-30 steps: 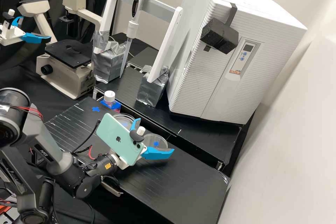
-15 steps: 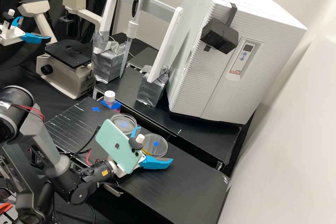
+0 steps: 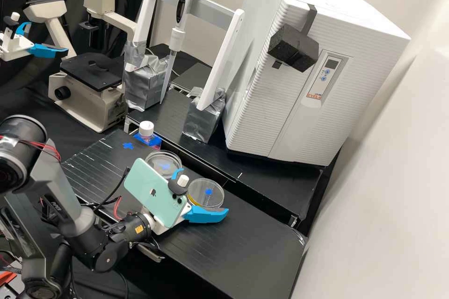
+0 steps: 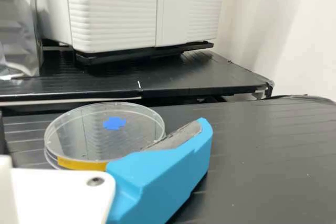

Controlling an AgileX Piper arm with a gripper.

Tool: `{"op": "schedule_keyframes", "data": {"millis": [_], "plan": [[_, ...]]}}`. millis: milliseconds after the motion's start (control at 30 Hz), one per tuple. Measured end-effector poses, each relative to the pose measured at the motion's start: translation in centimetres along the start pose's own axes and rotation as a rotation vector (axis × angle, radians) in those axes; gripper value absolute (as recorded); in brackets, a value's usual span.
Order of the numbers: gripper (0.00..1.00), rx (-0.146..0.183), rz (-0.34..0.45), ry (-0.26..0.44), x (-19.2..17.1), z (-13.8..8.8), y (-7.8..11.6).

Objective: Close the lid

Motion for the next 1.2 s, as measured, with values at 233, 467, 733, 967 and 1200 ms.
{"op": "schedule_keyframes", "data": {"millis": [233, 467, 733, 967, 1200], "plan": [[1.0, -0.005, 0.001, 0.005, 0.1, 0.14, -0.12], [0.0, -0.009, 0.001, 0.008, 0.14, 0.18, -0.15], [0.0, -0.003, 0.014, 0.005, 0.15, 0.22, -0.03], [0.0, 0.003, 0.025, -0.008, 0.08, 0.47, 0.11], [0.0, 0.003, 0.035, -0.018, -0.01, 0.63, 0.26]]}}
